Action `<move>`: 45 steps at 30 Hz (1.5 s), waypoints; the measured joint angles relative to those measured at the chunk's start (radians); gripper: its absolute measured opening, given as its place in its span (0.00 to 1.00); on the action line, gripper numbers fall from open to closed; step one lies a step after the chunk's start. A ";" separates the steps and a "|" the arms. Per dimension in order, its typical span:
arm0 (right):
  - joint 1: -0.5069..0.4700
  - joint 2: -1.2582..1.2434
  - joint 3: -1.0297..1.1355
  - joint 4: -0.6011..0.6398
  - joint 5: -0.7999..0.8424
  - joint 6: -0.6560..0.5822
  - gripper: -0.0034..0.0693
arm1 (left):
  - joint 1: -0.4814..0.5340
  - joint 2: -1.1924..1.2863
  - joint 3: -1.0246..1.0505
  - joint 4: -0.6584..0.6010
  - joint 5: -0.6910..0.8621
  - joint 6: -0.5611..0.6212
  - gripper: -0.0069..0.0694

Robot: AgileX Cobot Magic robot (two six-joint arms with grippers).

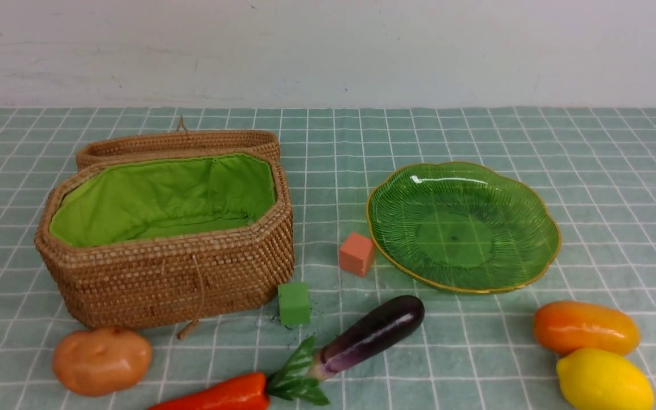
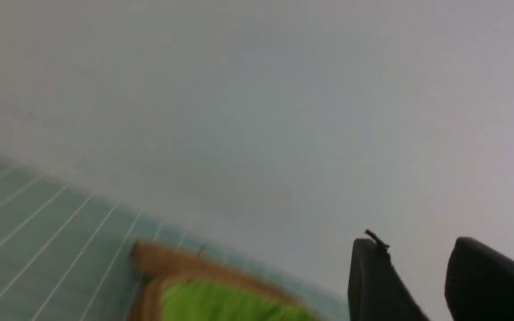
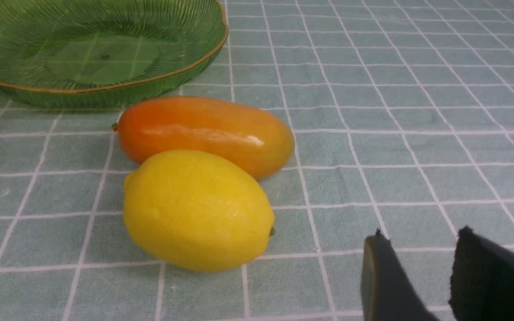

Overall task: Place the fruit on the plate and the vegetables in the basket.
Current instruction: Grab a tomato with your left arm and place it on the plate on the right.

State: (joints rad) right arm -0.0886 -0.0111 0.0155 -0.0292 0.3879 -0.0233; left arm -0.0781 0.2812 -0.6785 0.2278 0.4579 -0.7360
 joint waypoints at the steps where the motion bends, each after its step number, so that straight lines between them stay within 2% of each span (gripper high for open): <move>1: 0.000 0.000 0.000 0.000 0.000 0.000 0.38 | 0.000 0.066 -0.021 0.000 0.127 0.000 0.40; 3: 0.000 0.000 0.000 0.000 0.000 0.000 0.38 | 0.000 0.146 -0.028 0.008 0.259 0.000 0.40; 8: 0.000 0.000 0.000 0.000 0.000 0.000 0.38 | 0.000 0.310 -0.029 0.026 0.400 0.002 0.40; 12: 0.000 0.000 0.000 0.000 0.000 0.000 0.38 | 0.000 0.451 -0.029 -0.085 0.470 0.011 0.40; 13: 0.000 0.000 0.000 0.000 0.000 0.000 0.38 | 0.000 0.541 -0.029 -0.236 0.493 0.097 0.40; 16: 0.000 0.000 0.000 0.000 0.000 0.000 0.38 | 0.000 0.622 -0.029 -0.425 0.497 0.277 0.40; 17: 0.000 0.000 0.000 0.000 0.000 0.000 0.38 | 0.000 0.628 -0.029 -0.442 0.497 0.294 0.40; 18: 0.000 0.000 0.000 0.000 0.000 0.000 0.38 | 0.000 0.666 -0.029 -0.553 0.507 0.427 0.41; 19: 0.000 0.000 0.000 0.000 0.000 0.000 0.38 | 0.000 0.689 -0.029 -0.621 0.514 0.485 0.43; 20: 0.000 0.000 0.000 0.000 0.000 0.000 0.38 | 0.000 0.693 -0.029 -0.633 0.516 0.498 0.43; 21: 0.000 0.000 0.000 0.000 0.000 0.000 0.38 | 0.000 0.725 -0.029 -0.708 0.532 0.597 0.48; 23: 0.000 0.000 0.000 0.000 0.000 0.000 0.38 | 0.000 0.751 -0.029 -0.725 0.538 0.641 0.58; 24: 0.000 0.000 0.000 0.000 0.000 0.000 0.38 | 0.000 0.751 -0.029 -0.725 0.538 0.644 0.58; 25: 0.000 0.000 0.000 0.000 0.000 0.000 0.38 | 0.000 0.769 -0.026 -0.720 0.535 0.658 0.69; 26: 0.000 0.000 0.000 0.000 0.000 0.000 0.38 | 0.000 0.769 -0.024 -0.720 0.531 0.660 0.71; 28: 0.000 0.000 0.000 0.000 0.000 0.000 0.38 | 0.000 0.784 0.021 -0.720 0.493 0.688 0.88; 30: 0.000 0.000 0.000 0.000 0.000 0.000 0.38 | 0.000 0.795 0.085 -0.730 0.445 0.723 0.94; 35: 0.000 0.000 0.000 0.000 0.000 0.000 0.38 | 0.000 0.826 0.220 -0.767 0.306 0.802 0.97; 45: 0.000 0.000 0.000 0.000 0.000 0.000 0.38 | 0.000 0.916 0.238 -0.881 0.189 0.951 0.95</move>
State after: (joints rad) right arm -0.0886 -0.0111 0.0155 -0.0292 0.3879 -0.0233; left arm -0.0781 1.1971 -0.4404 -0.6530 0.6470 0.2149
